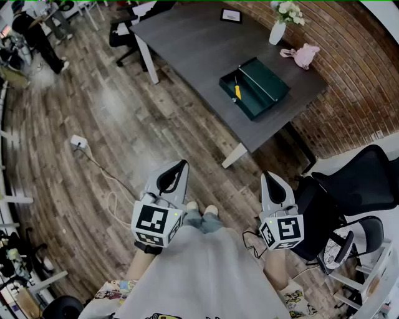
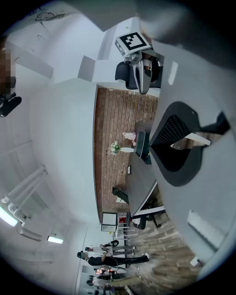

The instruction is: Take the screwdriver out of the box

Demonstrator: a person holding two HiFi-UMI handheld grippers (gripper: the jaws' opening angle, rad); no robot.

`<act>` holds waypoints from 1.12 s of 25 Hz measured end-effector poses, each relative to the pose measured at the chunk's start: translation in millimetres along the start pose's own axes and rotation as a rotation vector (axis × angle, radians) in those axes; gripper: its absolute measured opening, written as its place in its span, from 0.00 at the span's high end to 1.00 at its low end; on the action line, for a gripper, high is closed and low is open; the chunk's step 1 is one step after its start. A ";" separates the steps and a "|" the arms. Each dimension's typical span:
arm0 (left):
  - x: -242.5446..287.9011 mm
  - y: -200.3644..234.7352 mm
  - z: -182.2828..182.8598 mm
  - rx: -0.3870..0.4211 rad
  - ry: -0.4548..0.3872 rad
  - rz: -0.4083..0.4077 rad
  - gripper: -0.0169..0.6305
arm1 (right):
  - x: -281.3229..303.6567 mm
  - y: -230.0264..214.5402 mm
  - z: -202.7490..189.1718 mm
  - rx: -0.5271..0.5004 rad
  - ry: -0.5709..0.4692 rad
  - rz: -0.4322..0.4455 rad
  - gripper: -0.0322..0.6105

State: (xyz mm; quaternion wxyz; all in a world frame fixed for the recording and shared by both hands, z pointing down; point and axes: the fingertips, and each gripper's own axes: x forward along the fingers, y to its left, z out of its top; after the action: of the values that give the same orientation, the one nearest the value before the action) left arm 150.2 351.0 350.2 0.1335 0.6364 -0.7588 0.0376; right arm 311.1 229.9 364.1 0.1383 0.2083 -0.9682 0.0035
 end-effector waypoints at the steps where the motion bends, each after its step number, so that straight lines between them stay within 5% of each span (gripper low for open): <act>1: -0.4 -0.8 0.2 -0.001 -0.002 -0.002 0.96 | -0.9 -0.6 0.0 0.003 -0.002 -0.001 0.95; 13: 6.4 -22.8 7.4 -0.005 -0.041 0.046 0.97 | -7.3 -12.2 6.8 0.030 -0.056 0.069 0.95; 28: 34.4 -17.8 17.0 -0.006 -0.051 0.076 0.89 | 16.5 -25.3 13.5 0.062 -0.066 0.129 0.81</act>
State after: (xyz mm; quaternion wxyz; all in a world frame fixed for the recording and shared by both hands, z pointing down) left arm 159.6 311.0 340.4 0.1144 0.6075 -0.7857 0.0242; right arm 303.4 199.3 354.2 0.0994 0.1494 -0.9831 0.0355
